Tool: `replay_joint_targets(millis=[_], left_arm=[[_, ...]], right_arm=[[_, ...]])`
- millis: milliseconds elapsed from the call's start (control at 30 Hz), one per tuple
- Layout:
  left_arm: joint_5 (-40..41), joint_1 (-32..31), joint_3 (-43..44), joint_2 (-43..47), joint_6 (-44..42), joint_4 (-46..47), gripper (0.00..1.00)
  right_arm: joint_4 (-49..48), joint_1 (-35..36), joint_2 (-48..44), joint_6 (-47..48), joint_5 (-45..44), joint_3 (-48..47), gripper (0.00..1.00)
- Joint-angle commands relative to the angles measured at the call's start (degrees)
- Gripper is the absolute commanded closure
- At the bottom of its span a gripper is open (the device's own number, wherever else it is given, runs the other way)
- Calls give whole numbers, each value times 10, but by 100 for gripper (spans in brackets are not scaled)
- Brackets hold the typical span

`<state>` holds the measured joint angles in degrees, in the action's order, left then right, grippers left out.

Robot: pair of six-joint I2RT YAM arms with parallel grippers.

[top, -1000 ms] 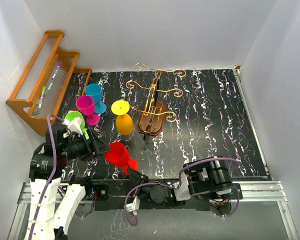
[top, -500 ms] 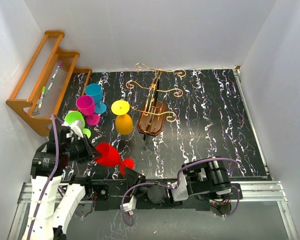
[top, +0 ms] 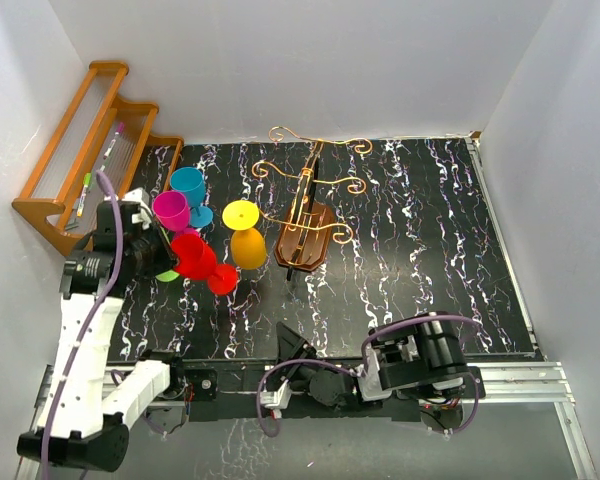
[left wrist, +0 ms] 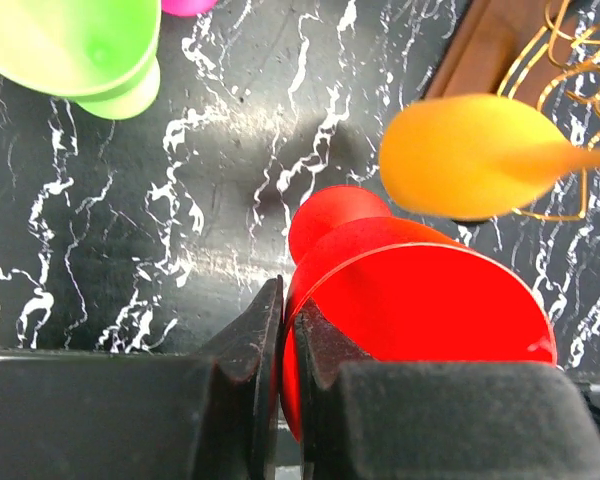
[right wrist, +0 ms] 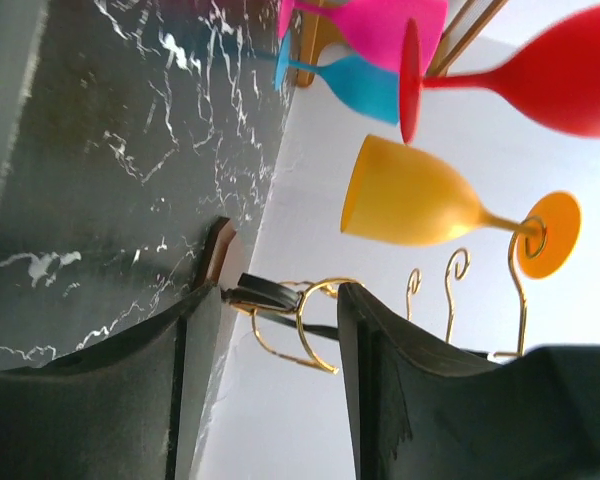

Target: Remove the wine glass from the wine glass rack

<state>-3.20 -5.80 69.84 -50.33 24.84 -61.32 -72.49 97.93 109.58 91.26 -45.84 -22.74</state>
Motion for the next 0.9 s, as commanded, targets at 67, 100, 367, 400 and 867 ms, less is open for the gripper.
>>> replay_joint_targets(millis=[67, 100, 367, 400, 867], left_arm=[[65, 1, -20, -46, -27, 73, 100], [82, 1, -29, -53, -30, 76, 100], [158, 1, -94, -75, -37, 126, 100], [161, 1, -98, -79, -37, 132, 100], [211, 1, -95, -103, -44, 112, 100]], right_arm=[[20, 49, -70, -76, -55, 16, 47], [27, 50, -76, -81, -58, 19, 47], [56, 50, -110, -102, -69, 19, 47], [62, 49, -113, -107, -69, 17, 47], [85, 48, -127, -127, -77, 20, 47]])
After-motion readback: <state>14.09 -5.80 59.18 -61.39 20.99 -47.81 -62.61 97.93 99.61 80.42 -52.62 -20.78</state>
